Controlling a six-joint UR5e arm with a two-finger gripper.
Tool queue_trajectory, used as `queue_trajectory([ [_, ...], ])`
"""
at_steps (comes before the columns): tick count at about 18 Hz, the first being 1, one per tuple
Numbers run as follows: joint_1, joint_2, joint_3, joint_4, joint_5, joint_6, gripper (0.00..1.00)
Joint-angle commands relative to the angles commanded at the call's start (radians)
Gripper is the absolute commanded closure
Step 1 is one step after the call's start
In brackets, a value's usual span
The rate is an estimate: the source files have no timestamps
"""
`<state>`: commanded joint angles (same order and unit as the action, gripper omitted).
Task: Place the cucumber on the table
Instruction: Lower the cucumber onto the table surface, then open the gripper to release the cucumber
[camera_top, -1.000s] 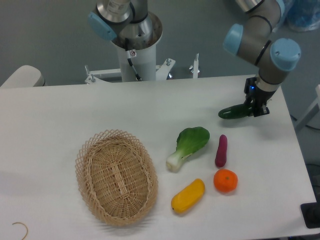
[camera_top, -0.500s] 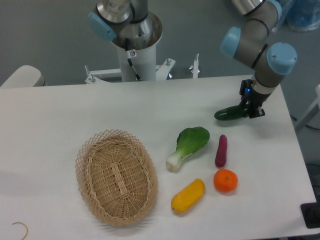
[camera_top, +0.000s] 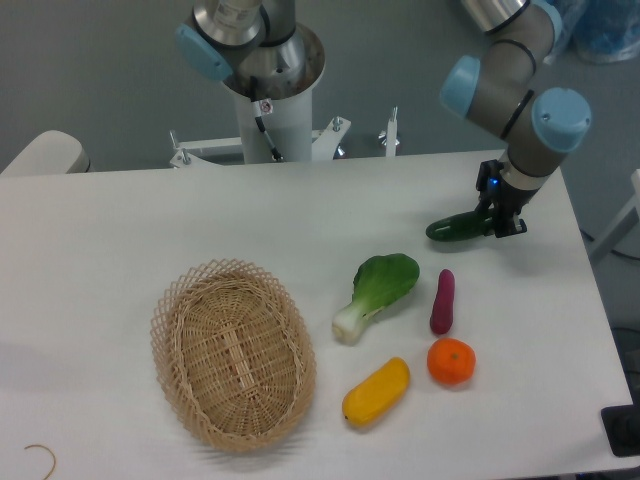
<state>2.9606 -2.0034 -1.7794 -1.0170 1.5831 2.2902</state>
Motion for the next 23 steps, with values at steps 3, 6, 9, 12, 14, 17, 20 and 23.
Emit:
queue_trajectory([
  [3,0.000,-0.002,-0.009,0.014,0.000,-0.008,0.50],
  [6,0.000,-0.006,-0.015,0.014,0.002,-0.008,0.50],
  [9,0.000,-0.009,-0.018,0.014,0.002,-0.008,0.50],
  [12,0.000,-0.012,-0.018,0.015,0.002,-0.008,0.50],
  [14,0.000,-0.012,-0.018,0.018,0.002,-0.008,0.51],
  [17,0.000,-0.012,-0.018,0.018,0.002,-0.008,0.50],
  [20,0.000,-0.012,-0.017,0.020,-0.002,-0.006,0.32],
  [23,0.000,-0.011,-0.014,0.020,-0.002,-0.008,0.00],
])
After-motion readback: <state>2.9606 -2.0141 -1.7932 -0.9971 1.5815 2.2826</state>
